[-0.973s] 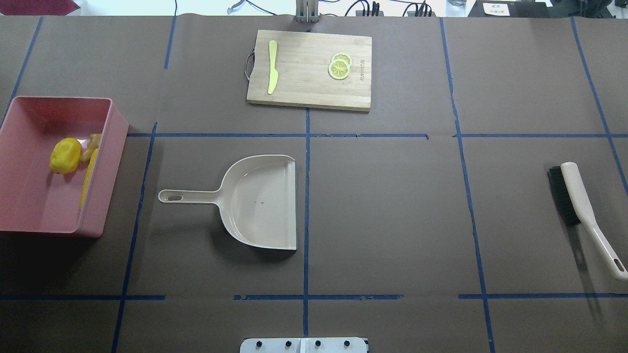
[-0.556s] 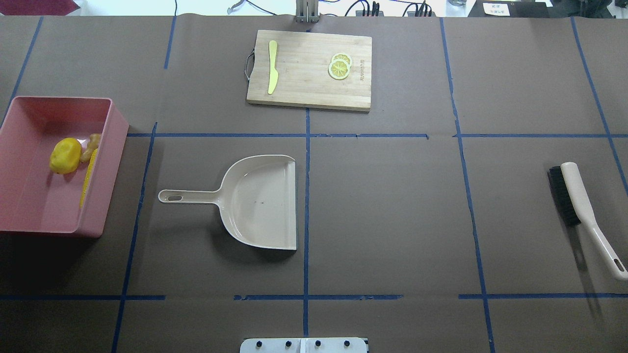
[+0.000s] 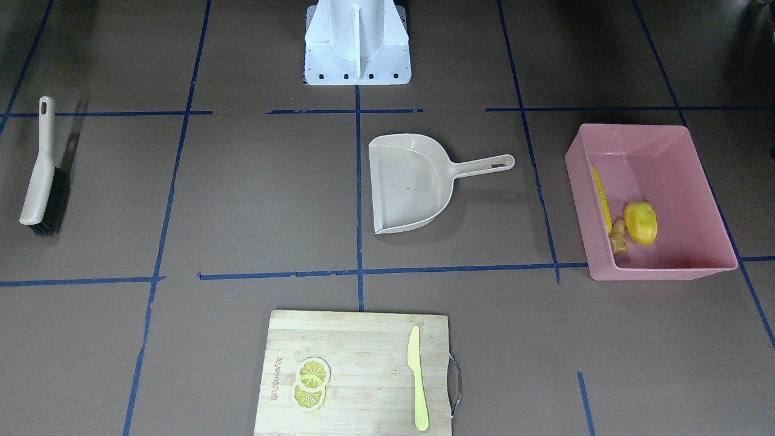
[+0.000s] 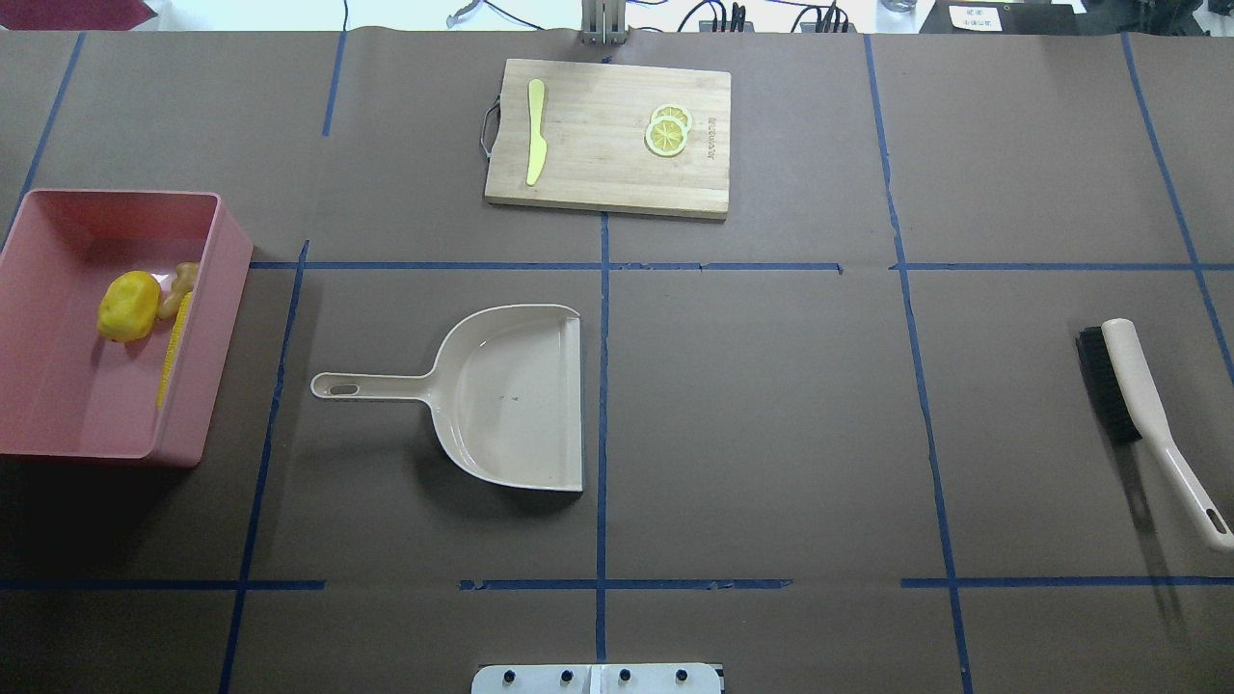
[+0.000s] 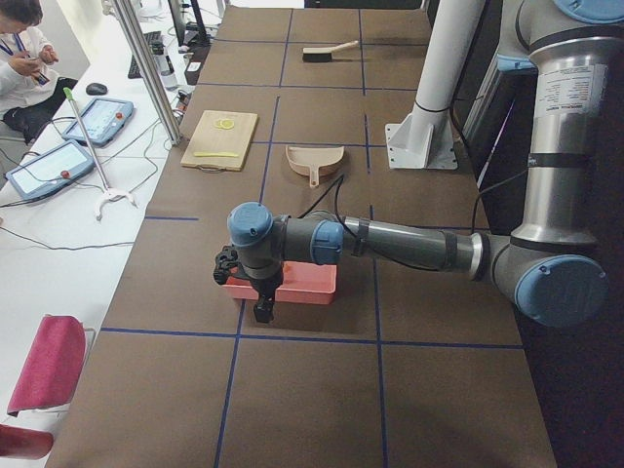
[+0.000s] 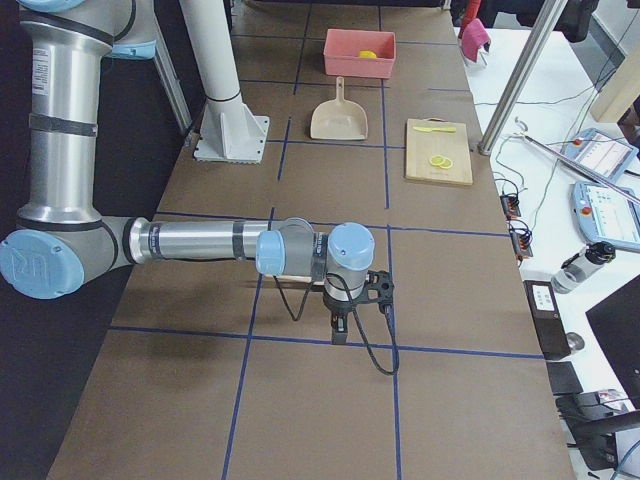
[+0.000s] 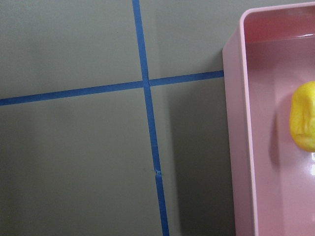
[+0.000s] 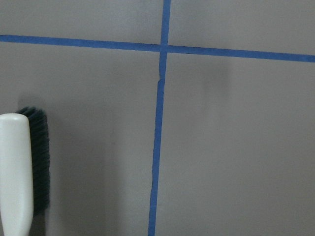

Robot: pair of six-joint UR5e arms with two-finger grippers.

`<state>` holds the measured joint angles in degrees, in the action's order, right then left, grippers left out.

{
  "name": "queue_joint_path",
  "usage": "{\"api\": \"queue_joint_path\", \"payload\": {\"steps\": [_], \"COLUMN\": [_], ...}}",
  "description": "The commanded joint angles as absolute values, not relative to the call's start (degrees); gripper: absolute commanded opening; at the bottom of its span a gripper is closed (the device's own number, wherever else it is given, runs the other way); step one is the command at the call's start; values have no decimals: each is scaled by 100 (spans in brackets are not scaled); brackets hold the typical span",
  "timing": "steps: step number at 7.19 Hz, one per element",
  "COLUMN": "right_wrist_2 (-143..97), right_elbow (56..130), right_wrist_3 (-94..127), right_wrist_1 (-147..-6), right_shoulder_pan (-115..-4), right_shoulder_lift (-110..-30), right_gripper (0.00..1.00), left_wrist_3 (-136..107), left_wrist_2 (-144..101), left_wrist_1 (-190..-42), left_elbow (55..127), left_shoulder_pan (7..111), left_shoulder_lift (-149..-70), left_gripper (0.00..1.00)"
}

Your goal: Sweep and dump trash into bin

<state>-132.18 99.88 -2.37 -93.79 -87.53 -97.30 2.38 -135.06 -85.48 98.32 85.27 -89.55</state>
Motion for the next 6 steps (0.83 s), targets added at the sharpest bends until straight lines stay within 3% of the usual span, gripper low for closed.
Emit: {"api": "queue_joint_path", "payload": {"steps": [1, 6], "right_wrist_2": [-13219, -13254], "right_elbow": [9801, 9826], "right_wrist_3": [-246, -202], "right_wrist_1": [-9151, -9114], "right_shoulder_pan": [-8710, -8692], "right_shoulder_lift": [-9721, -9607], "right_gripper": [100, 100], "left_wrist_3": [194, 228], "left_wrist_2": [-13518, -13509], "left_wrist_1": [-8508, -8456], "left_elbow": [9906, 9941], "left_shoulder_pan": [8534, 8560], "left_shoulder_lift": [-8956, -9018], "left_gripper": [100, 100]}}
